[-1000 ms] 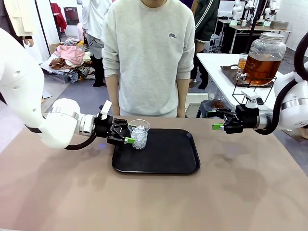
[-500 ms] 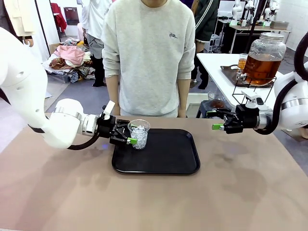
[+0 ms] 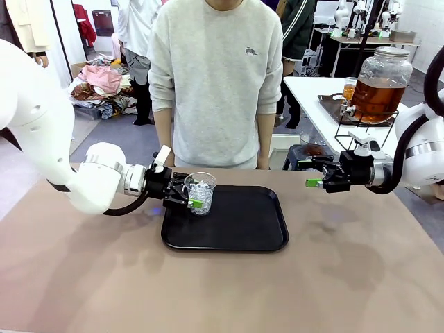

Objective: Pour the drink into the iced cup.
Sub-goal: Pick up the iced cup indicated by the human and present it to them.

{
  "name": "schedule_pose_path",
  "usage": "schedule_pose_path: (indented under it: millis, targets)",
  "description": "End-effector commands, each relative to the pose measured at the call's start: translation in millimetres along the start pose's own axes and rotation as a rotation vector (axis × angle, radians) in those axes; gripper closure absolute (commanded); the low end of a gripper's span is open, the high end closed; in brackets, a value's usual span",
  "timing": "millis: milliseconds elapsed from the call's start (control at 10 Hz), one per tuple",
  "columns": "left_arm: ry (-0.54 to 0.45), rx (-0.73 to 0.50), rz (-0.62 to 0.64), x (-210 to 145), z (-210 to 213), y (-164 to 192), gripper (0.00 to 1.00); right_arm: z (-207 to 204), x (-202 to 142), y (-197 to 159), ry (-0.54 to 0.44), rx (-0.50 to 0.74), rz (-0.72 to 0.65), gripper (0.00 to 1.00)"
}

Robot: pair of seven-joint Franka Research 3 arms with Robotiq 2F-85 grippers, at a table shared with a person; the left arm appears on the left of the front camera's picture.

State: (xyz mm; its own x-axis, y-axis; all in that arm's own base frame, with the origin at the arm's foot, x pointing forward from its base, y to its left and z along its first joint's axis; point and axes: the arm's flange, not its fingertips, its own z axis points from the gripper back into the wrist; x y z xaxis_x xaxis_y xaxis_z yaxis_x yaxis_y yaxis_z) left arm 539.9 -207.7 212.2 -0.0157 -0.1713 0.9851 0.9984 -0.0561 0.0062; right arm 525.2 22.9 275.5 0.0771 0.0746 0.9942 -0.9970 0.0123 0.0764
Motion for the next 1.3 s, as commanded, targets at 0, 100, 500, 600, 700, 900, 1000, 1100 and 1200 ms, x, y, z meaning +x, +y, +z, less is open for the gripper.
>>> schedule_pose_path:
  millis: [0,100,500,600,700,900,1000,1100,1200]
  targets:
    - [0.000,-0.015,0.008,0.8,-5.5,4.6,0.00,-0.6,3.5,-2.3,0.001,0.002,0.009,0.00]
    - [-0.001,-0.018,0.009,1.0,-6.4,4.4,0.00,-0.6,3.5,-2.3,0.001,0.002,0.009,0.00]
    - [0.011,-0.027,0.021,0.2,-10.0,2.8,0.20,-0.6,3.5,-2.3,0.001,0.002,0.009,0.00]
    - [-0.002,-0.026,0.007,0.1,-9.7,2.9,0.40,-0.6,3.5,-2.3,0.001,0.002,0.009,0.00]
    - [-0.017,-0.019,0.013,0.1,-10.1,2.0,0.40,-0.6,3.5,-2.3,0.001,0.002,0.009,0.00]
    - [-0.030,-0.013,0.014,-0.9,-10.5,0.3,0.40,-0.6,3.5,-2.3,0.001,0.002,0.009,0.00]
    - [-0.049,-0.005,0.018,0.5,-10.6,-0.7,0.40,-0.6,3.5,-2.3,0.001,0.002,0.009,0.00]
    - [-0.071,0.013,0.019,7.6,-10.9,-2.0,0.40,-0.6,3.5,-2.3,0.001,0.002,0.009,0.00]
    - [-0.086,0.024,0.022,19.0,-12.3,-1.9,0.40,-0.6,3.5,-2.3,0.001,0.002,0.009,0.00]
